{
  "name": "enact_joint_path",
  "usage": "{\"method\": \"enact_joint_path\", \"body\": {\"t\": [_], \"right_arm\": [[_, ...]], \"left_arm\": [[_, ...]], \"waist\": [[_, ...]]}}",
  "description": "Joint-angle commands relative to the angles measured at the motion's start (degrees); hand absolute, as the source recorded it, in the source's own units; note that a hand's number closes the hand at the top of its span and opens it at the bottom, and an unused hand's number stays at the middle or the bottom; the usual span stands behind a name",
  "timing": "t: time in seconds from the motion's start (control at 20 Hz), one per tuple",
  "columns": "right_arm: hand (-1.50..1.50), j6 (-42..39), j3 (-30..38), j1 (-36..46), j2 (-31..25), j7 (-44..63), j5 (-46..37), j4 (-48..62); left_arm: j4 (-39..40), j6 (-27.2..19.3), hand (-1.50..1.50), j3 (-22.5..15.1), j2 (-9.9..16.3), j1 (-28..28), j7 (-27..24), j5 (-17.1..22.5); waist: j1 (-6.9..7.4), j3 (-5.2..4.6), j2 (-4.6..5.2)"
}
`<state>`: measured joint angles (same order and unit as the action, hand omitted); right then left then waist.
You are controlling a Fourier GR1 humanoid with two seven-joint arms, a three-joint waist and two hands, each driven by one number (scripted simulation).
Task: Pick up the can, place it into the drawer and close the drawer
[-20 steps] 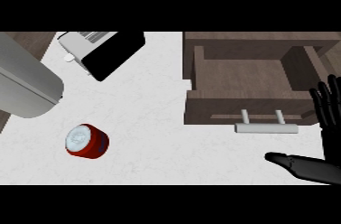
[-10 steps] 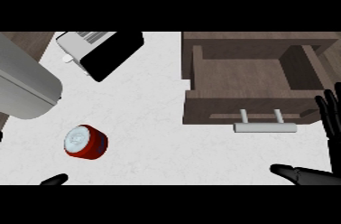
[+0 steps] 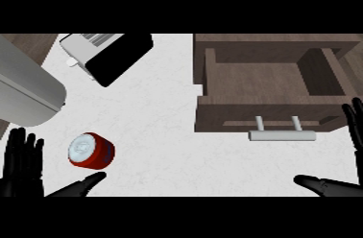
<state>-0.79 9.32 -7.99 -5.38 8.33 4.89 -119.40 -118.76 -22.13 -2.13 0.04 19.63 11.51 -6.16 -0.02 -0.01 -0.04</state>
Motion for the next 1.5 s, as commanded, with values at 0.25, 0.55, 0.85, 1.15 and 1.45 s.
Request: {"method": "enact_joint_path", "body": {"t": [0.25,0.55,0.85,1.15,1.45], "right_arm": [[-1.50,-0.1,0.1,0.4,1.2,-1.7,-1.0,1.4],[-1.50,-4.4,5.8,-2.9,-2.3,1.1,4.9,-4.3],[-1.50,-2.3,2.8,-3.0,0.5,5.1,2.3,-8.2],[-1.50,-4.0,4.1,-3.5,0.9,2.9,1.5,-6.2],[-1.50,-4.9,5.9,-3.3,1.0,1.9,1.0,-5.8]], "left_arm": [[11.8,0.2,-1.50,3.0,2.3,2.1,-12.7,7.3],[23.5,-8.1,-1.50,-1.5,0.0,-2.8,-19.2,7.1],[37.2,-3.7,-1.50,4.7,0.0,-7.2,-28.8,12.5],[38.3,-0.4,-1.50,8.1,2.0,-6.3,-28.5,14.5],[51.1,0.7,-1.50,10.7,1.0,-12.8,-35.6,17.7]], "waist": [[0.23,-0.01,0.01],[-0.16,0.01,0.00],[-0.19,-0.02,0.02],[-0.01,0.01,0.00],[-0.09,0.01,0.02]]}}
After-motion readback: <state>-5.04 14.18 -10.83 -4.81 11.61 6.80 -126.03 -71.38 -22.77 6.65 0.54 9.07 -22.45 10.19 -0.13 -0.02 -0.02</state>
